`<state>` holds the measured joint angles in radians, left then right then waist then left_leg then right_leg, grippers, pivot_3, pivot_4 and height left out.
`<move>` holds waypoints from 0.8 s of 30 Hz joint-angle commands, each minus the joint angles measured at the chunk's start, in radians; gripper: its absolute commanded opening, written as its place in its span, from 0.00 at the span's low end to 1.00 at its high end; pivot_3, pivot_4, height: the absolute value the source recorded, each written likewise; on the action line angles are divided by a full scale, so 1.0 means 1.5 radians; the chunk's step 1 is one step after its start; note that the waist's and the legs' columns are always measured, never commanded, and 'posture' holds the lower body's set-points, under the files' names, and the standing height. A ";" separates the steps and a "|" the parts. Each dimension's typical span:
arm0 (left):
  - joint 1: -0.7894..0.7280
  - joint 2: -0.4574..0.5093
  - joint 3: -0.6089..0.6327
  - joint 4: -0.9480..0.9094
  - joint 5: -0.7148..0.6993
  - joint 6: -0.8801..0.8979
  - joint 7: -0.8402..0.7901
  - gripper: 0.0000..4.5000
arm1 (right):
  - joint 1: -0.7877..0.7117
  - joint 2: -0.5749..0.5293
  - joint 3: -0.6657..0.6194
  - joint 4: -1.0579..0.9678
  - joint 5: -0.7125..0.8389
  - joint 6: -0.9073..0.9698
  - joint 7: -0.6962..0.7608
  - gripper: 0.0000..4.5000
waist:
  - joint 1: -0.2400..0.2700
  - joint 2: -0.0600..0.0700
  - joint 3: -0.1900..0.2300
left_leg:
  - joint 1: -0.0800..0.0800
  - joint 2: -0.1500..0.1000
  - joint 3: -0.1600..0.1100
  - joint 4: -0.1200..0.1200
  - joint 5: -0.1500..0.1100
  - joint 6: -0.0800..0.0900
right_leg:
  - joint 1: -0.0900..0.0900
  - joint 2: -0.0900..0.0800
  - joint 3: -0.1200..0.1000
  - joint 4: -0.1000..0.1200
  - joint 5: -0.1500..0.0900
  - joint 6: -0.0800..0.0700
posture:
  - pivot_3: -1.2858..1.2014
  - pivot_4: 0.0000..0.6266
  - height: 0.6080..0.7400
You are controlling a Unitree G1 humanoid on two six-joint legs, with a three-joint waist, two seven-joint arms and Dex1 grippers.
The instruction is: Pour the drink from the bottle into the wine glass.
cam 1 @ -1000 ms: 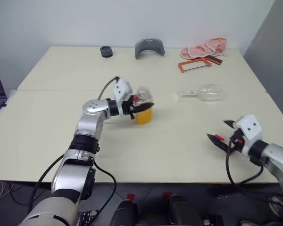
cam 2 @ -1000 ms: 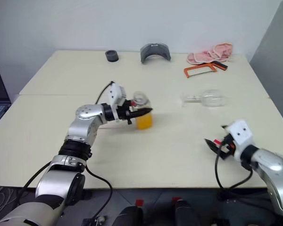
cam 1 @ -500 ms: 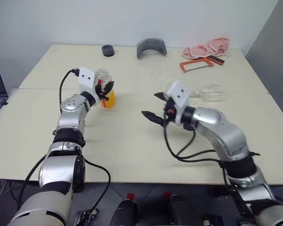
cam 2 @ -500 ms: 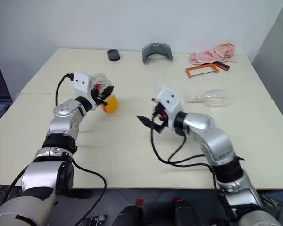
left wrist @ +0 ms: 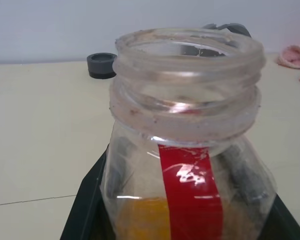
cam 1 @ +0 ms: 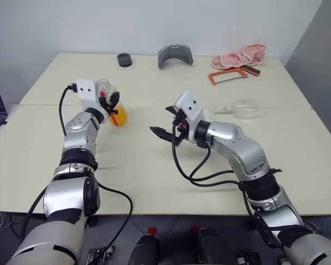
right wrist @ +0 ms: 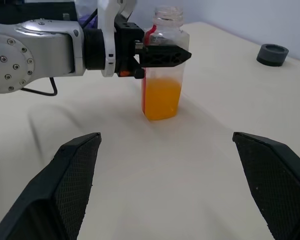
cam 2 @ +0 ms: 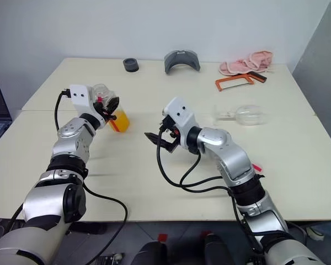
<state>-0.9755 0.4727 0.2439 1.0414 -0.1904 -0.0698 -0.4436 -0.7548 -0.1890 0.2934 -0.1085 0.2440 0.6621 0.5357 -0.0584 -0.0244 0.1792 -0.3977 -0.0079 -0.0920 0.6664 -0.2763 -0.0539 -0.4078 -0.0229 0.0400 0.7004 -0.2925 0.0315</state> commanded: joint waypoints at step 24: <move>0.083 0.010 -0.034 -0.030 0.067 -0.055 0.034 0.99 | 0.076 -0.021 -0.023 -0.082 -0.006 0.020 -0.008 1.00 | 0.000 0.000 0.000 | -0.001 0.000 0.000 0.000 0.000 0.000 | -0.002 0.000 0.000 0.001 0.000 0.000 | 0.52 0.24 1.00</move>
<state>-0.8581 0.4739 0.2004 1.0543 -0.1009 -0.1176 -0.4092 -0.6504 -0.2156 0.2900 -0.1798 0.2379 0.7038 0.5328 -0.0588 -0.0244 0.1791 -0.3994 -0.0074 -0.0915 0.6658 -0.2764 -0.0538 -0.4107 -0.0234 0.0404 0.7017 -0.2924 0.0313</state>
